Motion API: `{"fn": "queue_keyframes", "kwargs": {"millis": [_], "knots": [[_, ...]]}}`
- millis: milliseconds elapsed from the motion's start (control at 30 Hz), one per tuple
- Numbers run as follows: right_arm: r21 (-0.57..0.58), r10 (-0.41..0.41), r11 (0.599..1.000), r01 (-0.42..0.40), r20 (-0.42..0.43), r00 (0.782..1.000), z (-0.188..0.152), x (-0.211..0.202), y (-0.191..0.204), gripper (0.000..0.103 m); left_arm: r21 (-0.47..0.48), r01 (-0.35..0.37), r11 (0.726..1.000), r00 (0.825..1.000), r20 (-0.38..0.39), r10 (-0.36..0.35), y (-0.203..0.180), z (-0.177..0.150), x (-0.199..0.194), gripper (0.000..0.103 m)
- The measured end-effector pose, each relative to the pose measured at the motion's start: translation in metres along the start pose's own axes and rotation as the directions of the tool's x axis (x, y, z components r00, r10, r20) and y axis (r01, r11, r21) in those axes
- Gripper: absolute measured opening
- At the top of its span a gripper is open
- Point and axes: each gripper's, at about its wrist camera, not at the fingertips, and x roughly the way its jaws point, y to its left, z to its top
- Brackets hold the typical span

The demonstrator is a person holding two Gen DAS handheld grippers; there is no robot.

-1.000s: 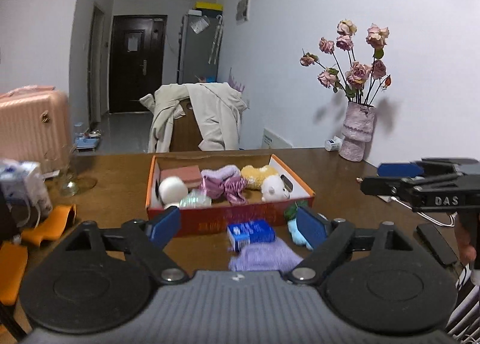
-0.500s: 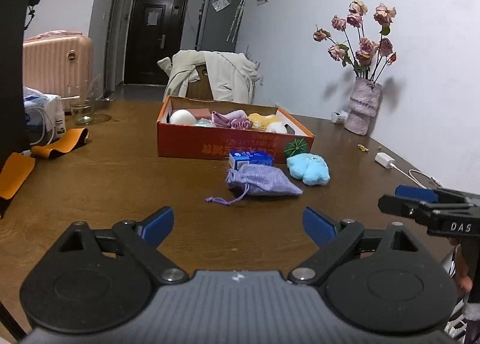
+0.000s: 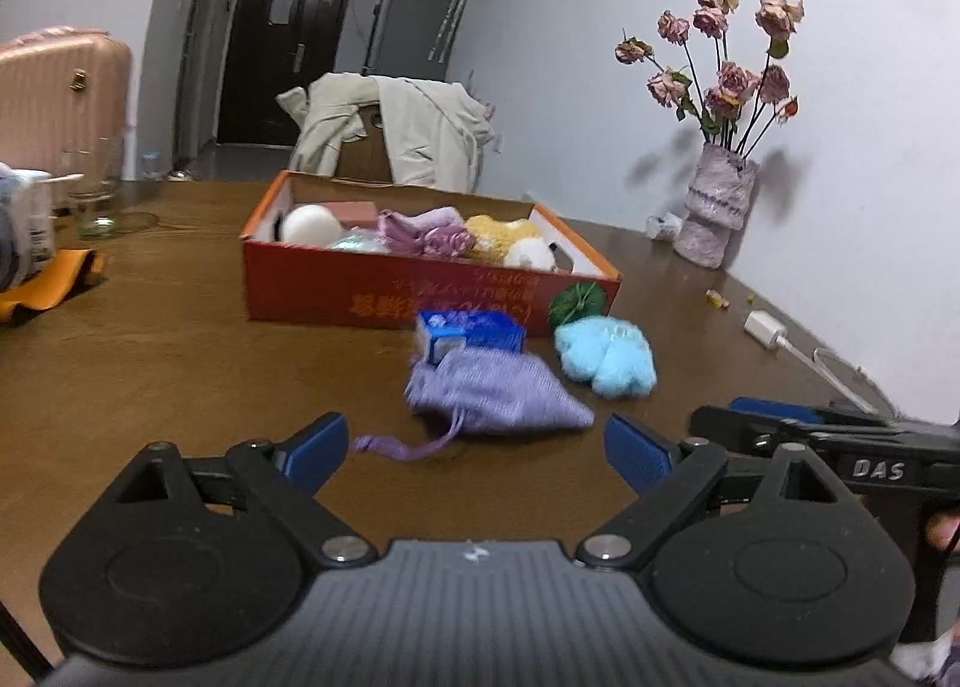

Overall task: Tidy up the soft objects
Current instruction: 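Grasp the blue milk carton with the left gripper, then carry the blue carton into the box beside the plush and release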

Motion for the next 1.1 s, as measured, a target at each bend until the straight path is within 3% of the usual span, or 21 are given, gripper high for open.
{"fn": "queue_keyframes", "kwargs": {"millis": [67, 167, 367, 500, 567, 667, 833, 1100], "knots": [[0.022, 0.011, 1.0, -0.01, -0.009, 1.0, 0.012, 0.02, -0.005, 0.06, -0.013, 0.002, 1.0, 1.0, -0.021, -0.002, 0.004, 0.014, 0.024, 0.077], [0.055, 0.014, 0.998, -0.013, -0.027, 1.0, 0.028, 0.053, -0.011, 0.053, -0.07, 0.018, 0.997, 0.999, -0.03, -0.02, 0.017, 0.036, 0.061, 0.065], [0.098, 0.046, 0.994, -0.04, -0.061, 0.997, 0.051, 0.119, -0.018, 0.039, -0.175, 0.05, 0.983, 0.992, -0.106, -0.07, 0.042, 0.062, 0.133, 0.047], [0.126, 0.049, 0.991, -0.037, -0.088, 0.995, 0.056, 0.158, -0.023, 0.031, -0.239, 0.068, 0.969, 0.983, -0.148, -0.106, 0.056, 0.061, 0.164, 0.041], [0.15, 0.059, 0.988, -0.044, -0.101, 0.993, 0.056, 0.172, -0.029, 0.026, -0.254, 0.078, 0.964, 0.979, -0.164, -0.123, 0.061, 0.056, 0.173, 0.031], [0.169, 0.063, 0.985, -0.041, -0.122, 0.991, 0.05, 0.185, -0.035, 0.019, -0.274, 0.078, 0.958, 0.975, -0.178, -0.13, 0.067, 0.05, 0.18, 0.026], [0.204, 0.085, 0.977, -0.059, -0.12, 0.989, 0.046, 0.189, -0.043, 0.019, -0.32, 0.087, 0.943, 0.974, -0.171, -0.148, 0.074, 0.049, 0.18, 0.023], [0.205, 0.076, 0.977, -0.054, -0.101, 0.992, 0.047, 0.181, -0.04, 0.018, -0.311, 0.091, 0.946, 0.979, -0.147, -0.143, 0.066, 0.053, 0.174, 0.023]]}}
